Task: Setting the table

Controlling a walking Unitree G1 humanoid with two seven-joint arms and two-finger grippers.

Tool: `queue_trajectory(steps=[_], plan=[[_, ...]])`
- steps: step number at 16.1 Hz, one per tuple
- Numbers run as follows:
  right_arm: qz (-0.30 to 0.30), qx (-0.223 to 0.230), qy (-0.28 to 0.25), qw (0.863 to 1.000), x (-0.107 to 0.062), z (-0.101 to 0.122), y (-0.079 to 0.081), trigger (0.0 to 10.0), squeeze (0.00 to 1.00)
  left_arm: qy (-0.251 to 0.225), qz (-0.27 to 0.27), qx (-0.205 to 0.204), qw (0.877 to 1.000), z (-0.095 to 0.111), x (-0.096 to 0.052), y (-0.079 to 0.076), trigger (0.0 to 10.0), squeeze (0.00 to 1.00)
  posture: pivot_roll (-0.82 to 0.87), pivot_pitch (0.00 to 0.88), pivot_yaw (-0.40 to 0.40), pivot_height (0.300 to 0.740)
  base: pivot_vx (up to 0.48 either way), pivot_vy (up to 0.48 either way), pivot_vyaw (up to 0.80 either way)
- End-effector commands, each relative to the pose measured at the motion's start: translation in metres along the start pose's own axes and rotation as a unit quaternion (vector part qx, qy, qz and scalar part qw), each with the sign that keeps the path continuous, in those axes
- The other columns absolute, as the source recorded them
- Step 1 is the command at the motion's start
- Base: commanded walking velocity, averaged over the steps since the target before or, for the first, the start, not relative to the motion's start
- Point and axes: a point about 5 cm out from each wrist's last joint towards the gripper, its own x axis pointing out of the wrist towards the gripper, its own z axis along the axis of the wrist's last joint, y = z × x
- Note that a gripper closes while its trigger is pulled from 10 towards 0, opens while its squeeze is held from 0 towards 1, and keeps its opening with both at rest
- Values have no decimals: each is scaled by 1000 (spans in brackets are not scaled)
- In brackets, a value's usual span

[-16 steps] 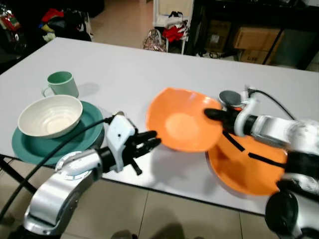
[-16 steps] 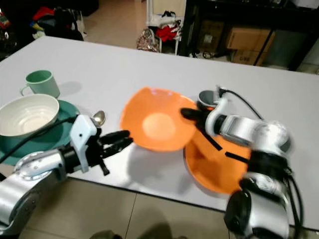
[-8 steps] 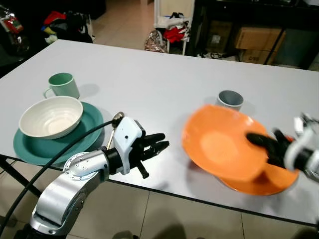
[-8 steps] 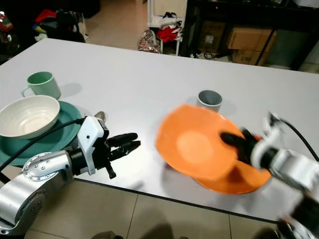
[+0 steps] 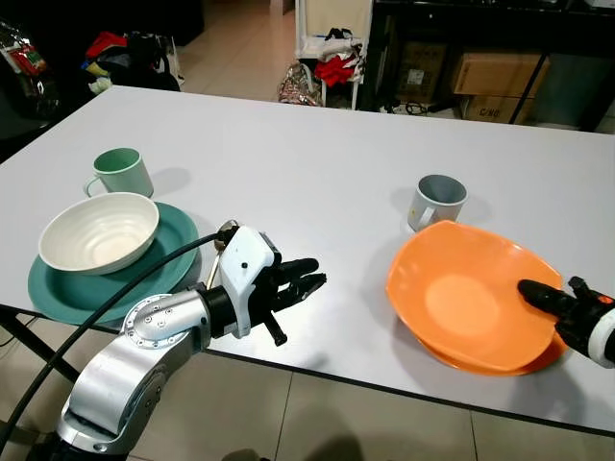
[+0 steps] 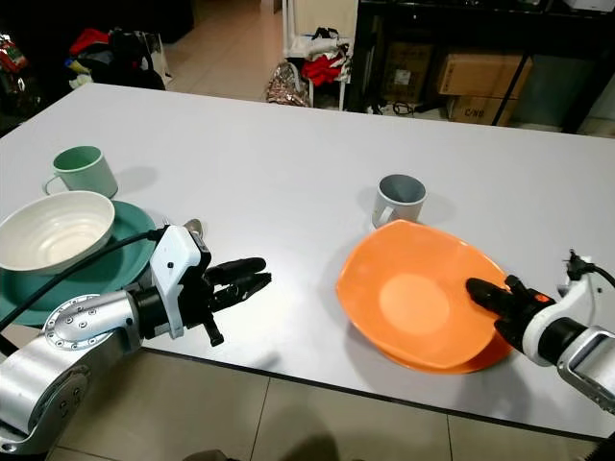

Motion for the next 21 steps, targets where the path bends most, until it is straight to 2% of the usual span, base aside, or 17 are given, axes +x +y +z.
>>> queue_trajectory(steps=[1, 2, 3, 4, 5, 6, 8, 9, 10, 11, 12, 13, 17, 18, 21], plan=[[1, 12, -6, 1000, 1, 2, 1, 1255, 0, 6, -2, -6, 1000, -2, 0, -1, 10000, 0, 4, 0, 16, 740, 0, 0, 0], [-10, 23, -8, 1000, 2, 2, -2, 2000, 0, 6, -2, -6, 1000, -2, -1, -2, 10000, 0, 6, 0, 13, 740, 0, 0, 0], [-22, 40, -12, 999, 1, 2, -7, 4863, 0, 6, -5, -6, 1000, -2, -1, -3, 10000, 0, 9, 0, 11, 740, 0, 0, 0], [-31, 44, -10, 999, 1, 2, -9, 6941, 0, 7, -8, -7, 1000, -2, -2, -4, 10000, 0, 9, 0, 12, 740, 0, 0, 0], [-35, 47, -11, 998, 1, 2, -10, 7882, 0, 7, -8, -7, 1000, -2, -1, -4, 10000, 0, 9, 0, 13, 740, 0, 0, 0], [-51, 51, -9, 997, 0, 1, -14, 10000, 0, 8, -9, -7, 1000, -2, -1, -4, 10000, 0, 9, 0, 13, 740, 0, 0, 0], [-74, 63, -12, 995, -1, 1, -19, 10000, 0, 8, -10, -6, 1000, -2, -1, -5, 10000, 0, 9, 0, 15, 740, 0, 0, 0], [-84, 67, -14, 994, -2, 1, -21, 10000, 106, 8, -10, -5, 1000, -2, -1, -4, 10000, 0, 7, 0, 17, 740, 0, 0, 0], [-89, 73, -17, 993, -2, 1, -21, 10000, 325, 8, -9, -4, 1000, -1, -1, -3, 10000, 0, 7, 0, 19, 740, 0, 0, 0], [-95, 71, -17, 993, -2, 2, -22, 10000, 804, 8, -9, -4, 1000, -1, -1, -2, 10000, 0, 7, 0, 20, 740, 0, 0, 0], [-102, 70, -19, 992, -3, 3, -22, 10000, 824, 8, -8, -4, 1000, -1, -1, -2, 10000, 0, 6, 0, 21, 740, 0, 0, 0], [-111, 59, -15, 992, -4, 3, -22, 10000, 1000, 7, -7, -3, 1000, 0, -1, 0, 10000, 0, 5, 0, 21, 740, 0, 0, 0], [-145, 36, -20, 989, -13, 8, -25, 10000, 1000, 8, -4, -2, 1000, 0, -2, 3, 10000, 0, 1, 0, 24, 740, 0, 0, 0], [-177, 16, -36, 983, -21, 16, -27, 10000, 1000, 8, -5, -1, 1000, 0, -3, 3, 10000, 0, 1, 0, 25, 740, 0, 0, 0], [-180, 5, -78, 980, -33, 35, -21, 10000, 1000, 6, -5, 0, 1000, 1, -5, 3, 10000, 0, 0, 0, 30, 740, 0, 0, 0]])
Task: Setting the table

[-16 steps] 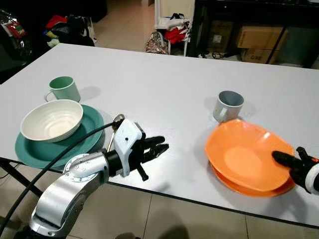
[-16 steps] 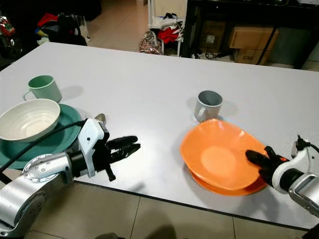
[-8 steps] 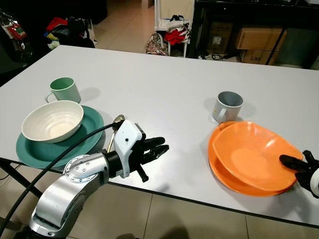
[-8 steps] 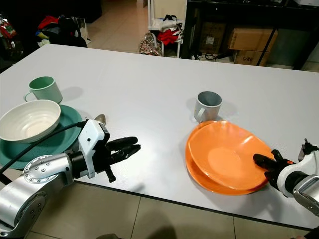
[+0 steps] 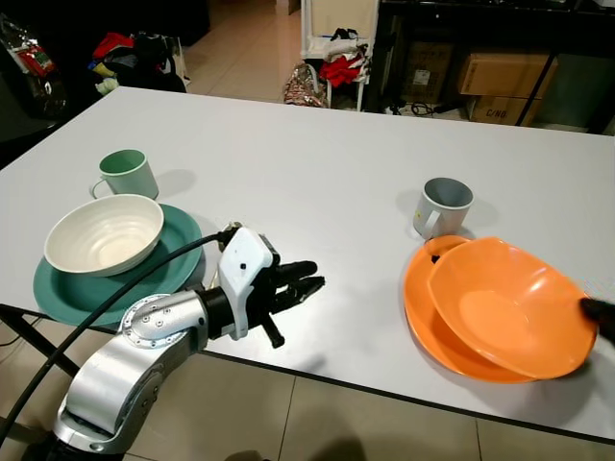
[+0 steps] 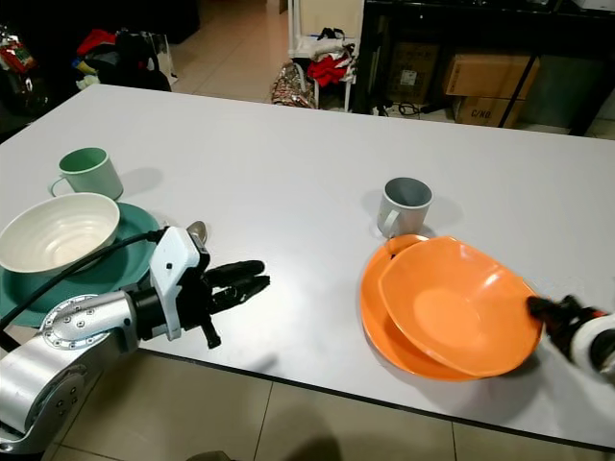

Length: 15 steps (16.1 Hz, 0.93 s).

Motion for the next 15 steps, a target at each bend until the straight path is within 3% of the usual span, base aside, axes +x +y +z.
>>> queue_trajectory(steps=[1, 2, 3, 4, 5, 7, 8, 9, 10, 11, 12, 14, 15], plan=[[10, -20, -42, 999, -12, 18, 9, 10000, 1000, -2, 1, 3, 1000, 2, -3, 2, 10000, 0, -1, 0, 33, 740, 0, 0, 0], [23, -27, -56, 998, -16, 24, 15, 10000, 1000, -2, 2, 4, 1000, 2, -3, 3, 10000, 0, -1, 0, 33, 740, 0, 0, 0], [56, -43, -67, 995, -20, 29, 27, 10000, 0, -2, 4, 6, 1000, 2, -3, 4, 10000, 0, -2, 0, 32, 740, 0, 0, 0], [75, -63, -77, 992, -20, 29, 37, 10000, 0, -3, 6, 8, 1000, 2, -3, 5, 10000, 0, 1, 0, 28, 740, 0, 0, 0], [106, -99, -122, 982, -24, 31, 53, 10000, 0, -6, 11, 12, 1000, 3, -4, 6, 10000, 0, 3, 0, 29, 740, 0, 0, 0], [145, -195, -182, 953, -31, 25, 81, 10000, 0, -18, 37, 19, 999, 6, -6, 10, 10000, 0, 11, 0, 30, 740, 0, 0, 0], [179, -281, -190, 924, -30, 1, 107, 10000, 0, -25, 102, 23, 994, 7, -7, 20, 10000, 0, 16, 0, 32, 740, 0, 0, 0], [189, -292, -184, 919, -29, -7, 113, 10000, 0, -28, 123, 24, 992, 7, -8, 22, 10000, 0, 25, 0, 33, 740, 0, 0, 0], [222, -273, -167, 921, -21, -26, 127, 10000, 114, -31, 176, 16, 984, 7, -8, 28, 10000, 0, 34, 0, 36, 740, 0, 0, 0], [234, -283, -166, 915, -17, -38, 136, 10000, 769, -41, 196, 14, 980, 9, -8, 29, 10000, 0, 39, 0, 37, 740, 0, 0, 0], [266, -298, -188, 897, -13, -60, 156, 10000, 1000, -55, 241, 19, 969, 13, -8, 31, 10000, 0, 50, 0, 44, 740, 0, 0, 800], [277, -310, -211, 885, -12, -68, 167, 10000, 1000, -64, 278, 30, 958, 18, -7, 36, 10000, 0, 55, 0, 46, 740, 0, 0, 800], [285, -319, -270, 862, -14, -72, 179, 10000, 1000, -88, 316, 47, 944, 26, -6, 41, 10000, 0, 66, 0, 44, 740, 0, 0, 800]])
